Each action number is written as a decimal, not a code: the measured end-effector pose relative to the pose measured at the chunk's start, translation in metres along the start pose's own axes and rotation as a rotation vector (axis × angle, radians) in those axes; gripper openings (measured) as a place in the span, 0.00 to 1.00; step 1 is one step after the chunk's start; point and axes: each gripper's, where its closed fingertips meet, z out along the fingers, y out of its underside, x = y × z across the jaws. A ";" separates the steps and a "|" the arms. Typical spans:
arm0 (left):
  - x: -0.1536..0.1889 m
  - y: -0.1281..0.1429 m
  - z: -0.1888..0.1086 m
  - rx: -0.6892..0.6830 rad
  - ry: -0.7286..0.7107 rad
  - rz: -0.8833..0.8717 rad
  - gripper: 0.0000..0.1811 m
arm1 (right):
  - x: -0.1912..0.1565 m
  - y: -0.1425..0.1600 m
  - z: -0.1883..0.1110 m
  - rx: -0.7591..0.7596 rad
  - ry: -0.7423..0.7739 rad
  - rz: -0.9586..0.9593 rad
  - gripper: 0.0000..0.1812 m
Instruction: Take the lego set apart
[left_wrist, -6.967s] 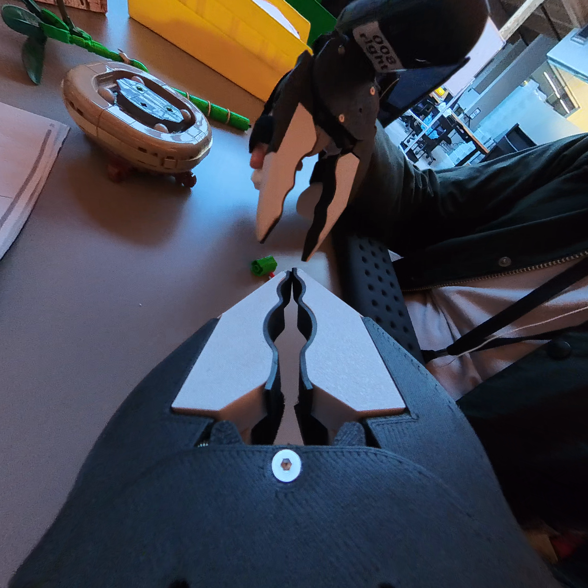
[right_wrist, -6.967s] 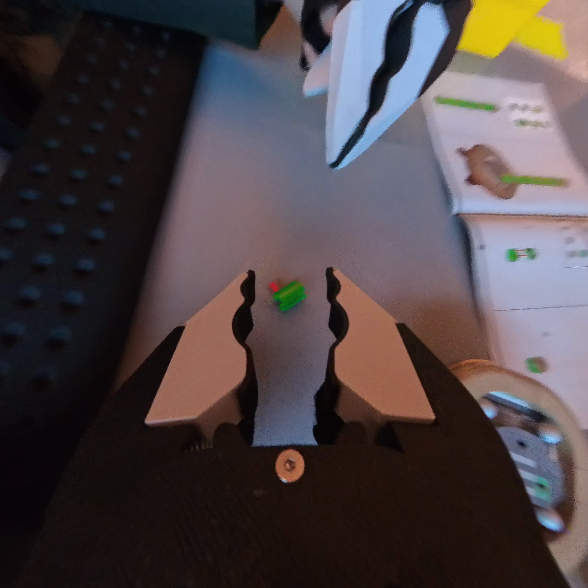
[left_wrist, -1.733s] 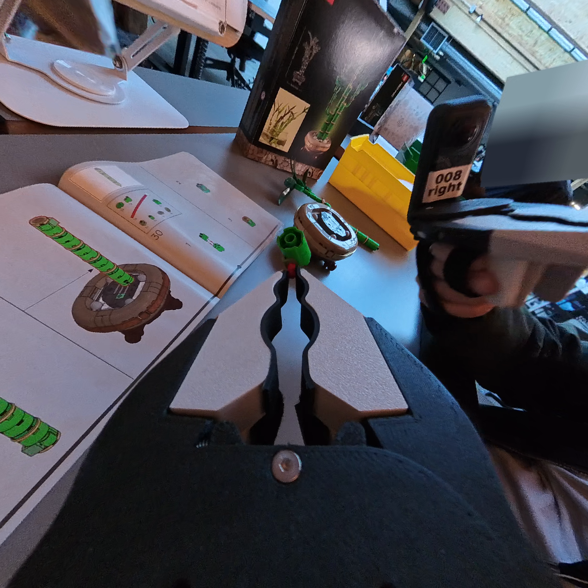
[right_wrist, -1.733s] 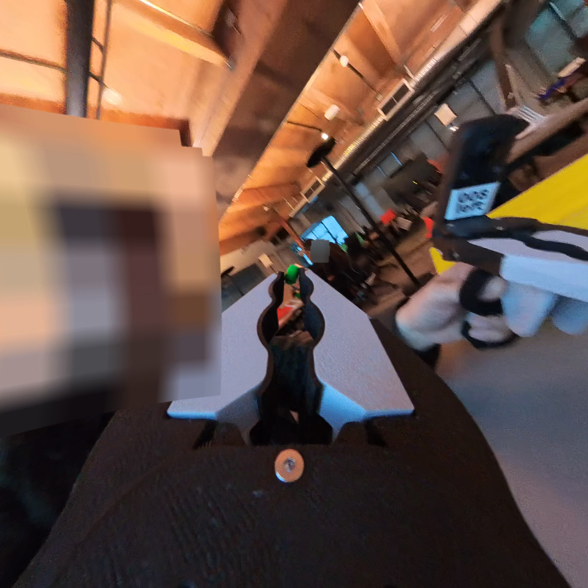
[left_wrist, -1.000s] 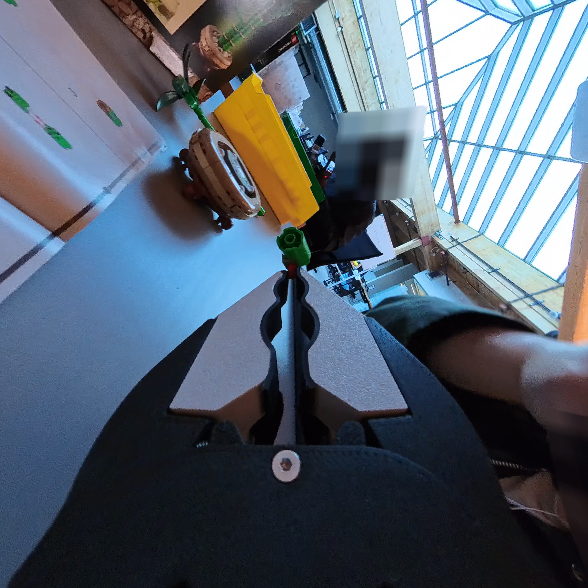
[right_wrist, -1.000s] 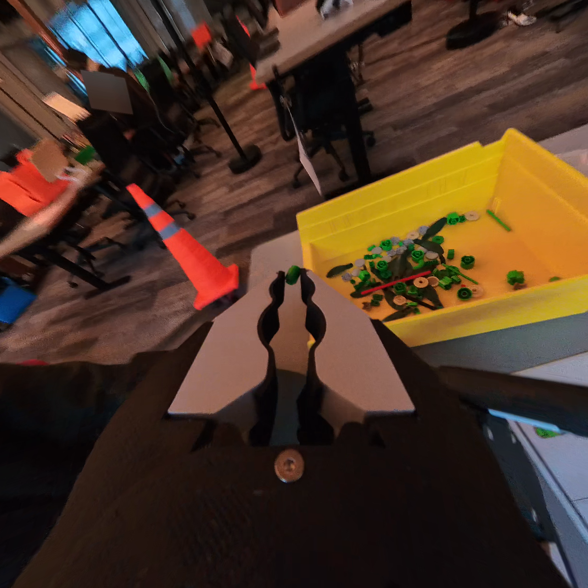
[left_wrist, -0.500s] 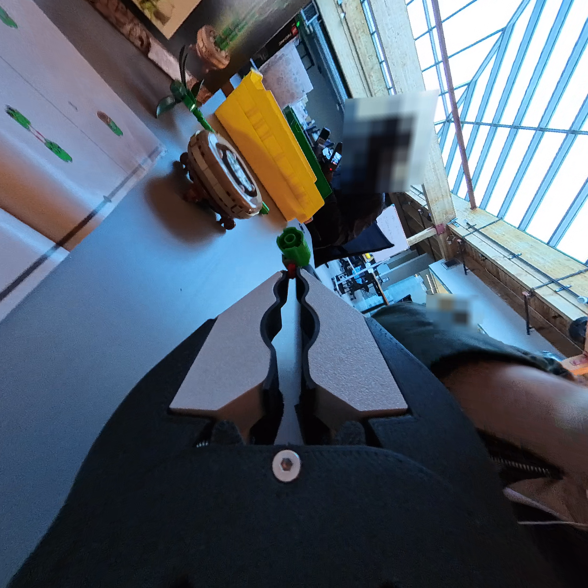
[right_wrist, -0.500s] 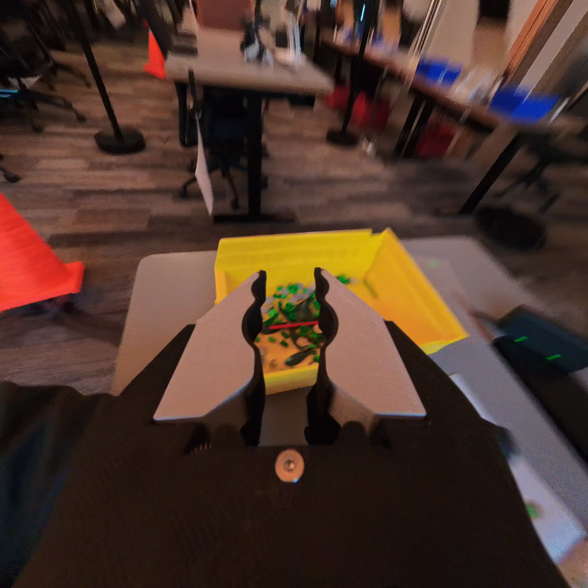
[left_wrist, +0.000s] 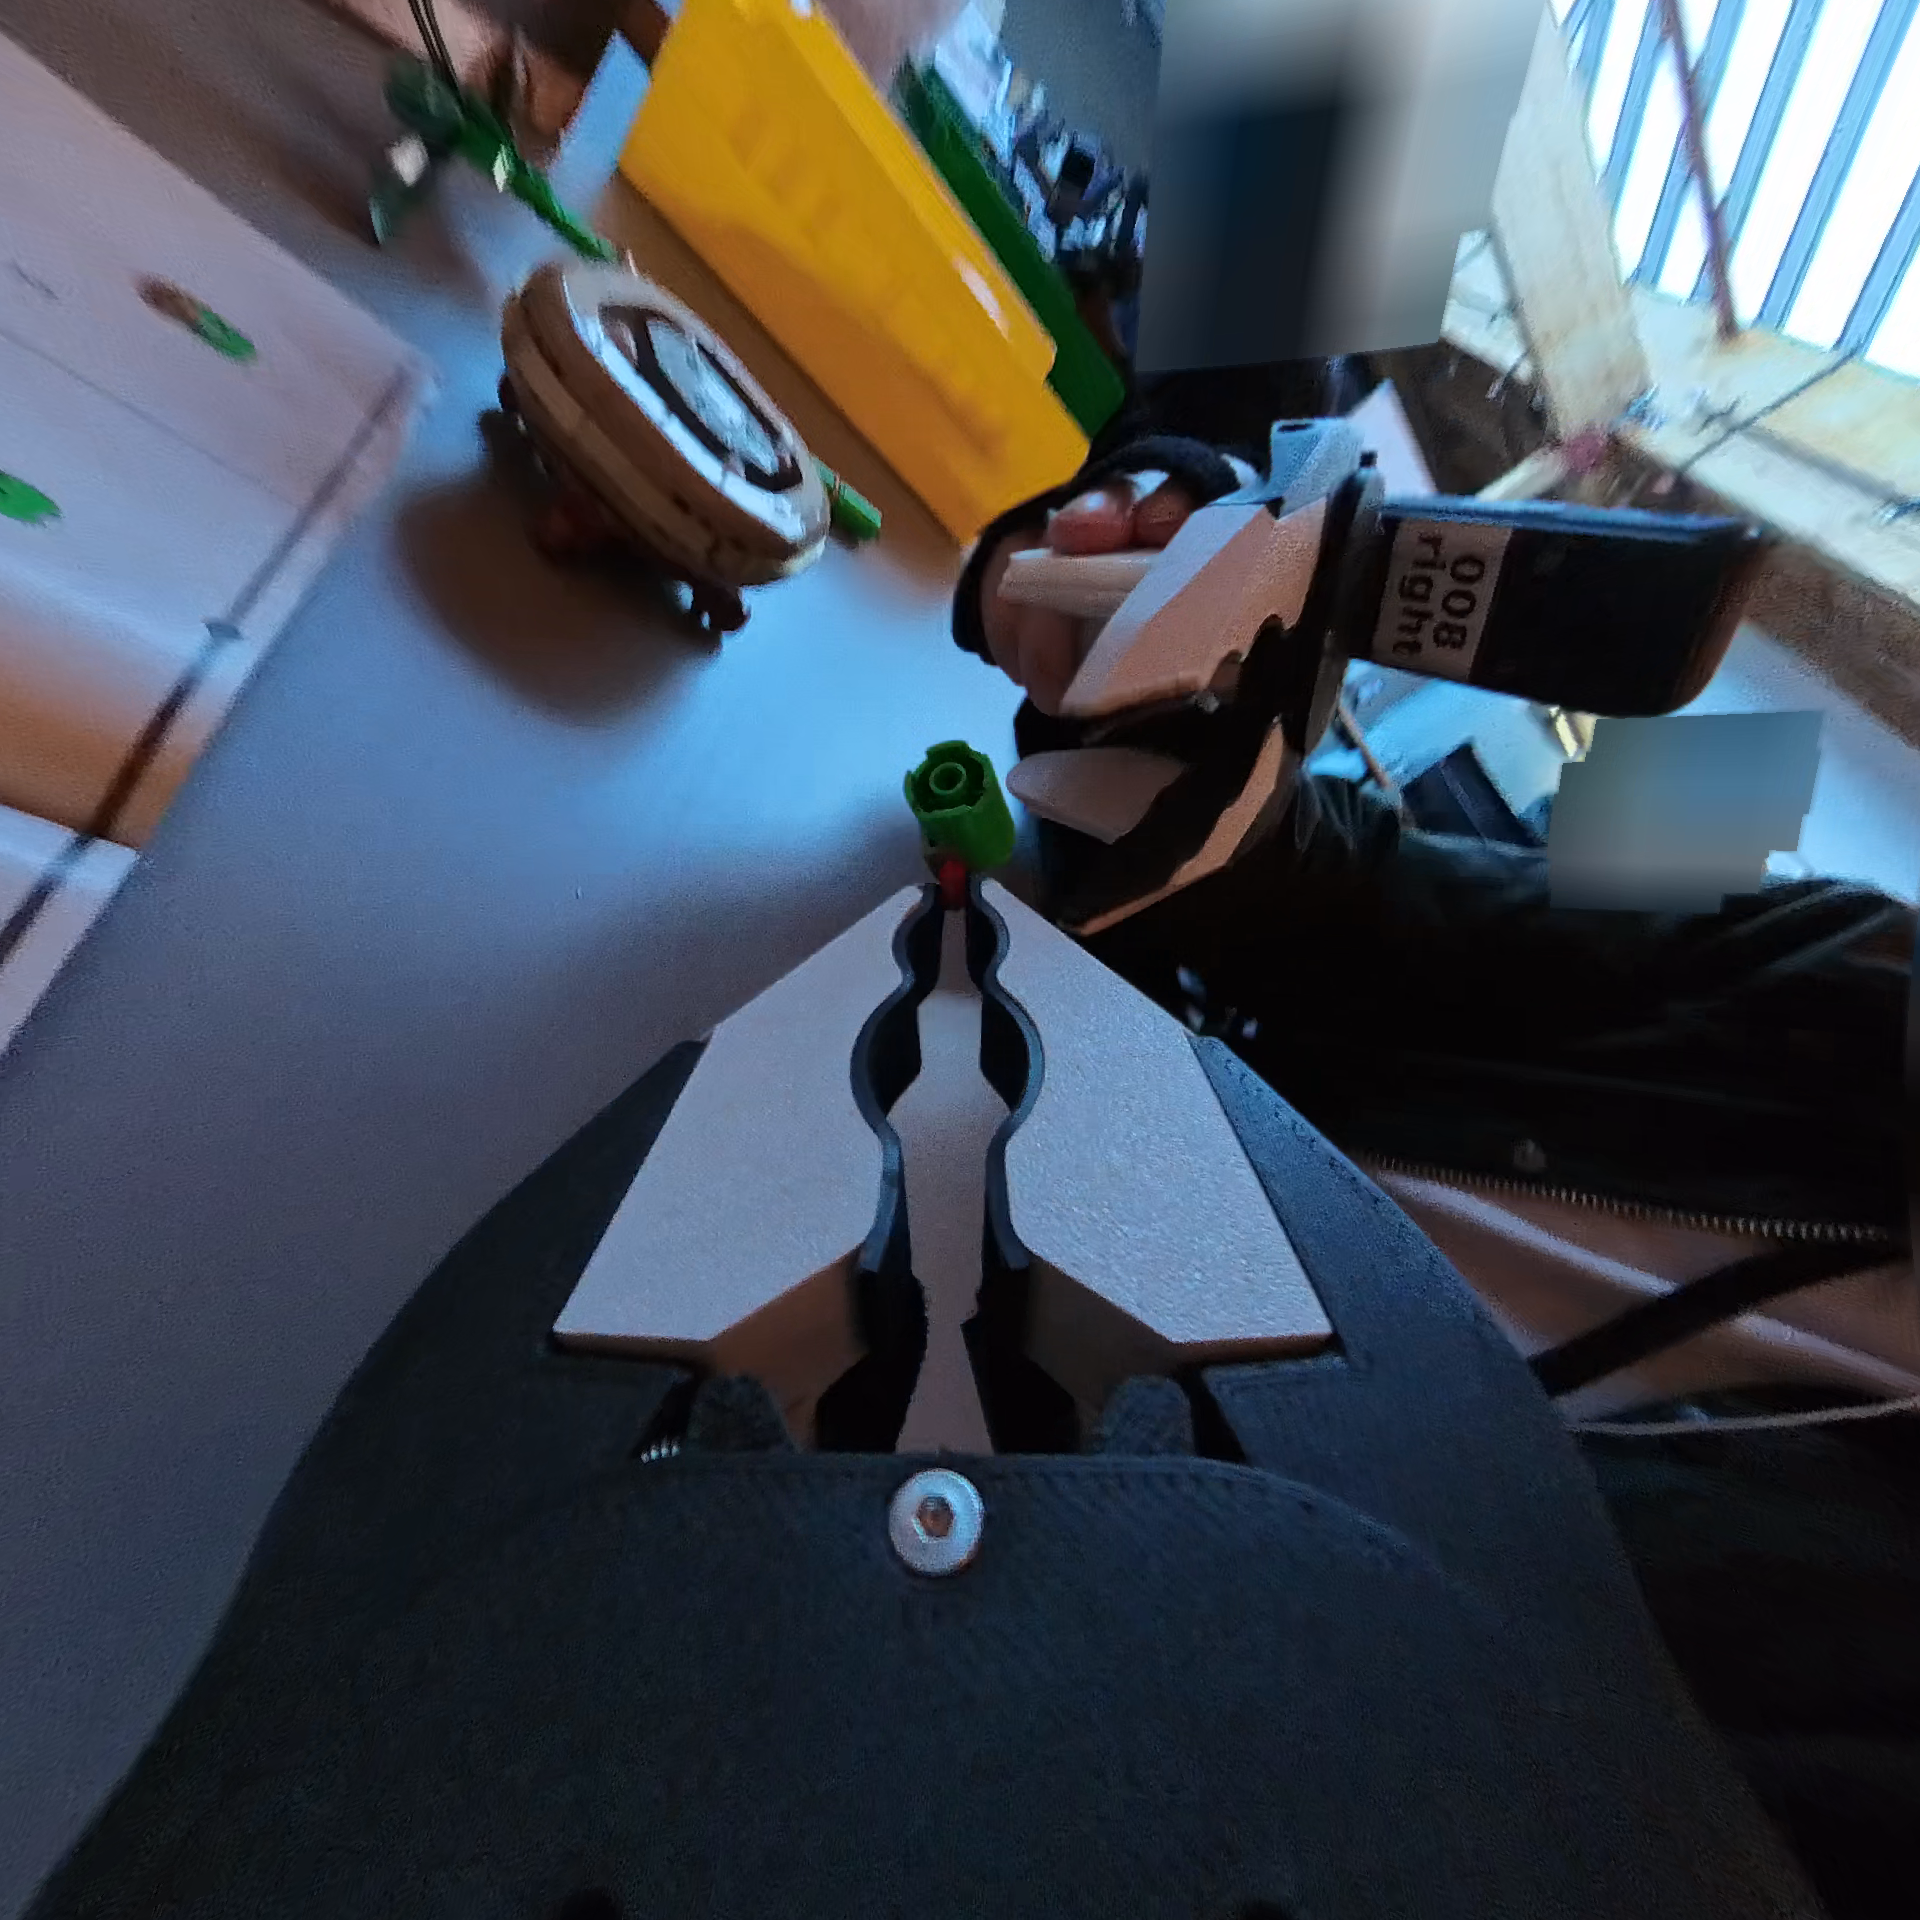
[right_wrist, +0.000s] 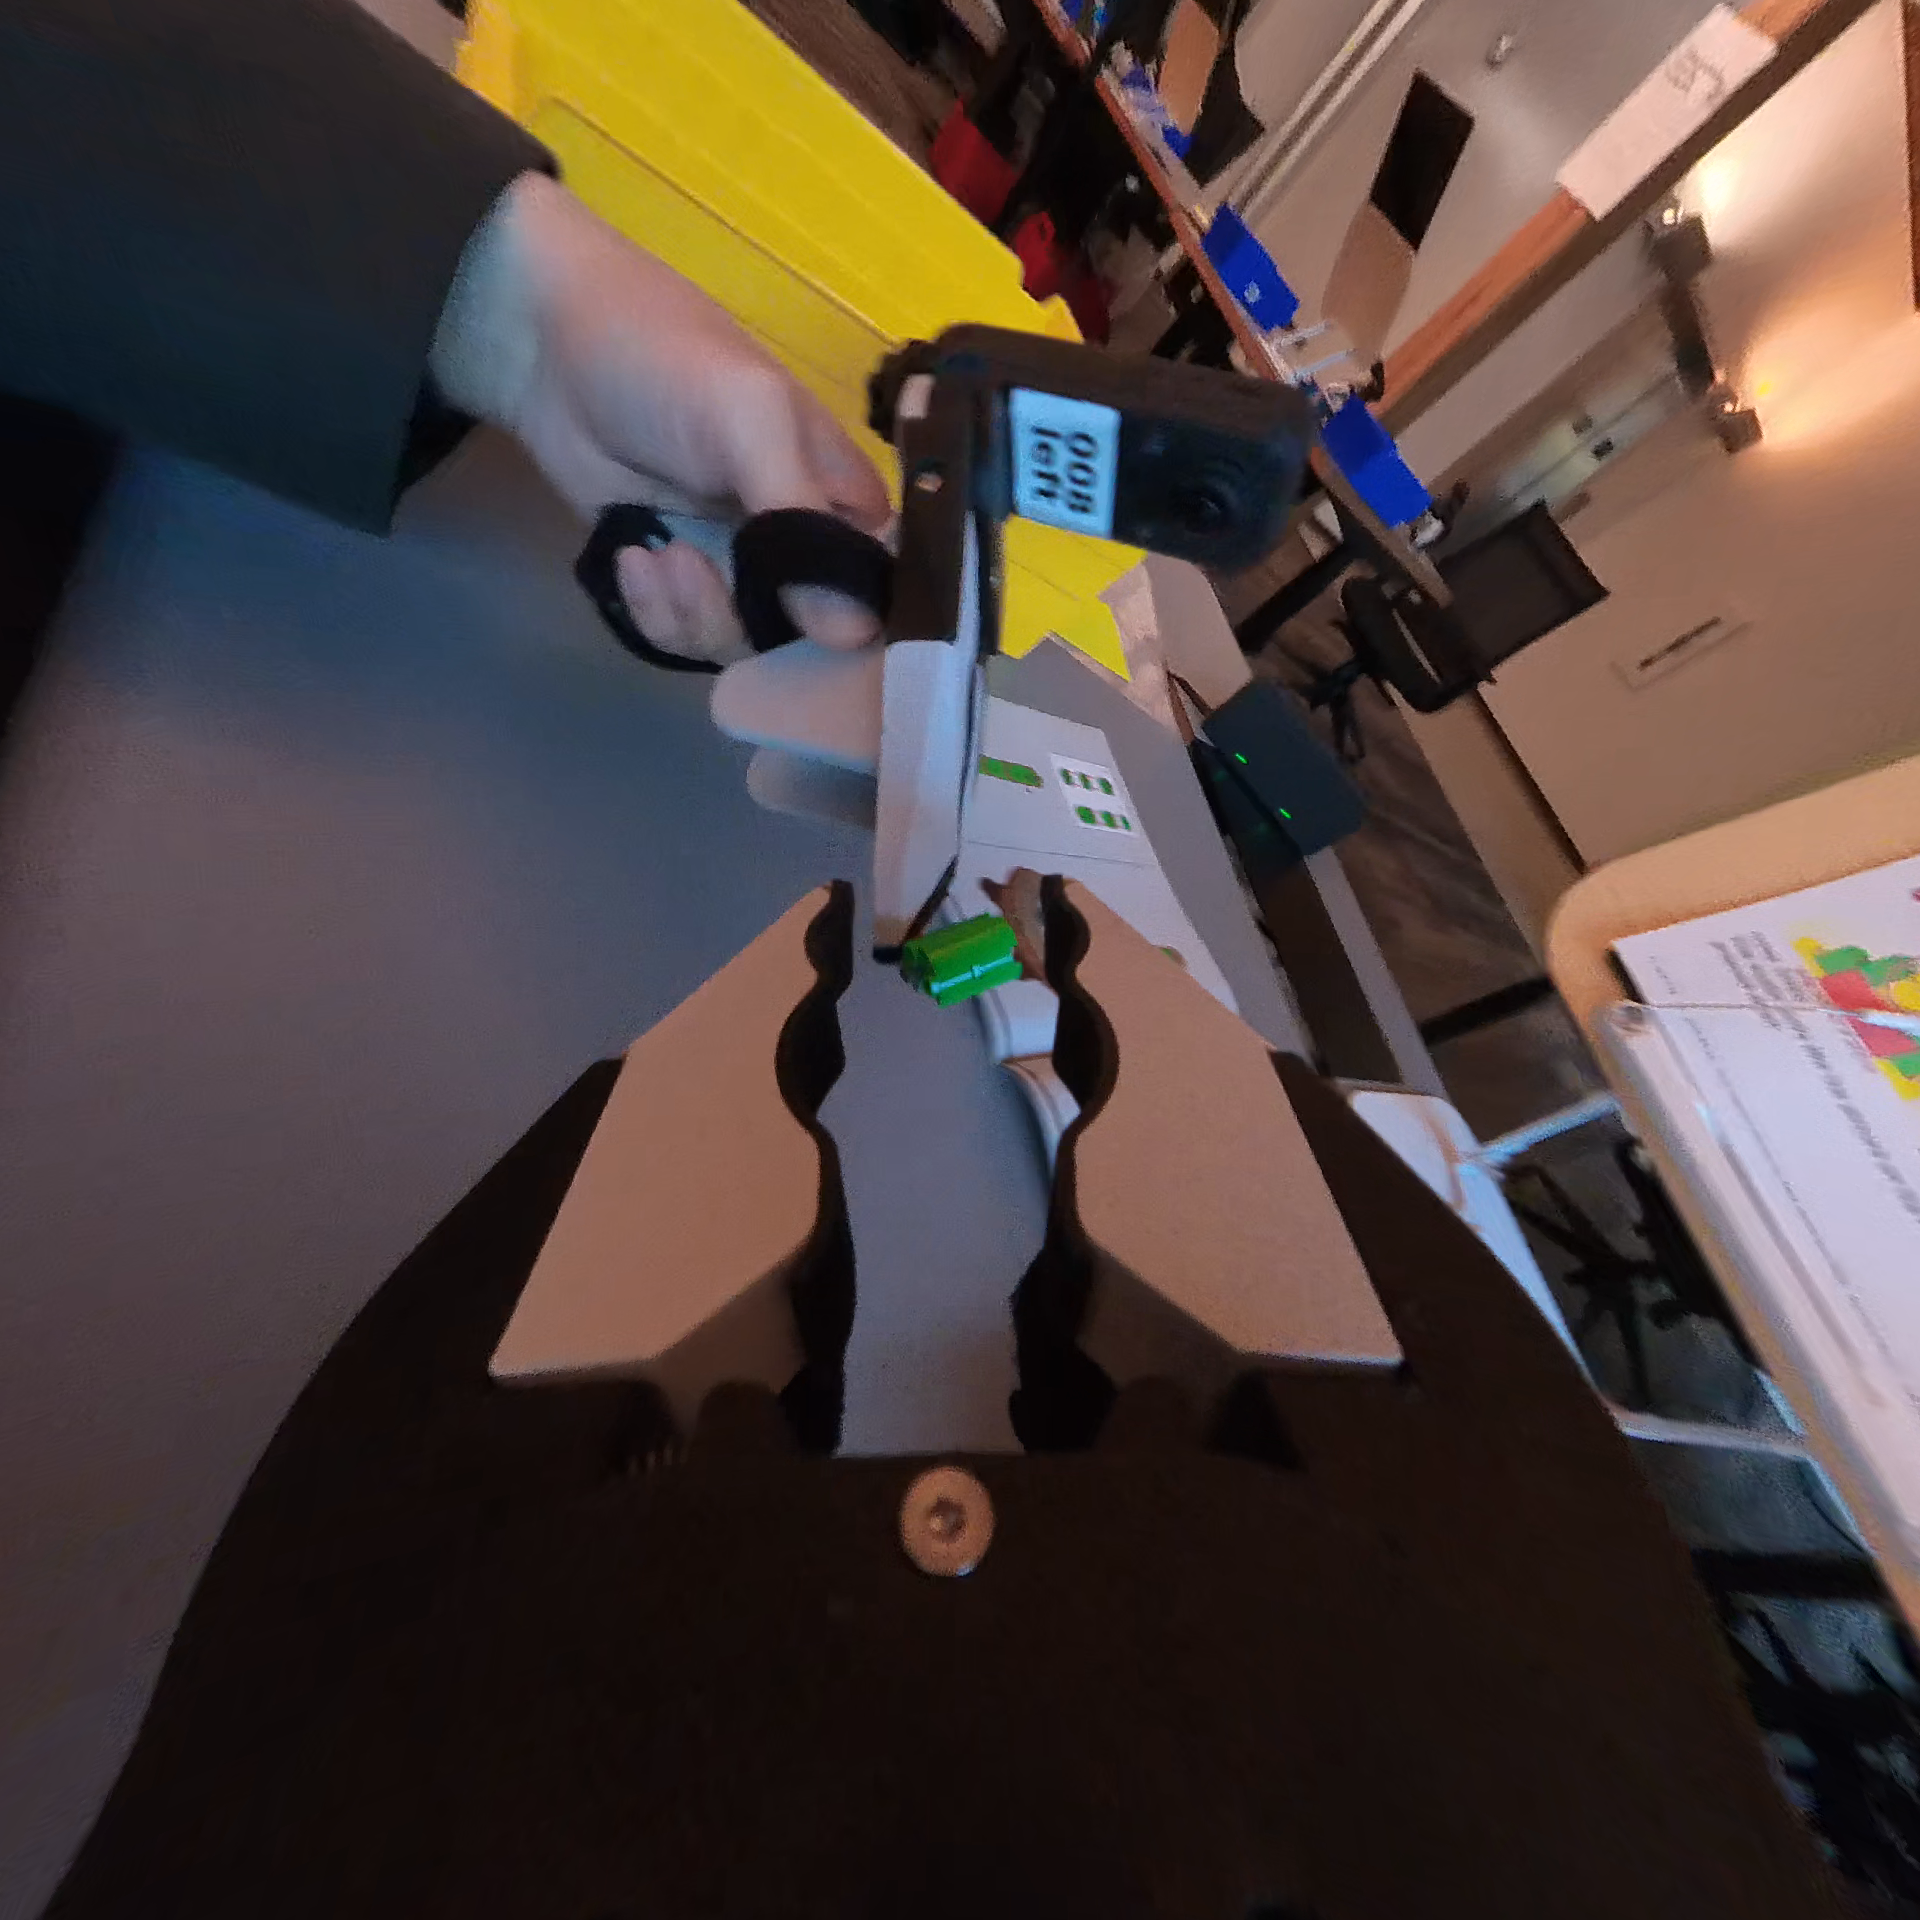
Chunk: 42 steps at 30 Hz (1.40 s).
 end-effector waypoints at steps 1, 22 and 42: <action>-0.003 0.008 0.003 -0.048 -0.019 0.004 0.01 | -0.008 0.003 0.000 0.031 -0.017 0.012 0.20; -0.023 0.055 0.015 -0.332 -0.132 -0.008 0.01 | -0.054 0.058 0.022 -0.185 -0.193 -0.076 0.12; -0.016 0.057 0.018 -0.327 -0.086 0.026 0.01 | -0.058 0.061 0.013 -0.248 -0.252 -0.057 0.12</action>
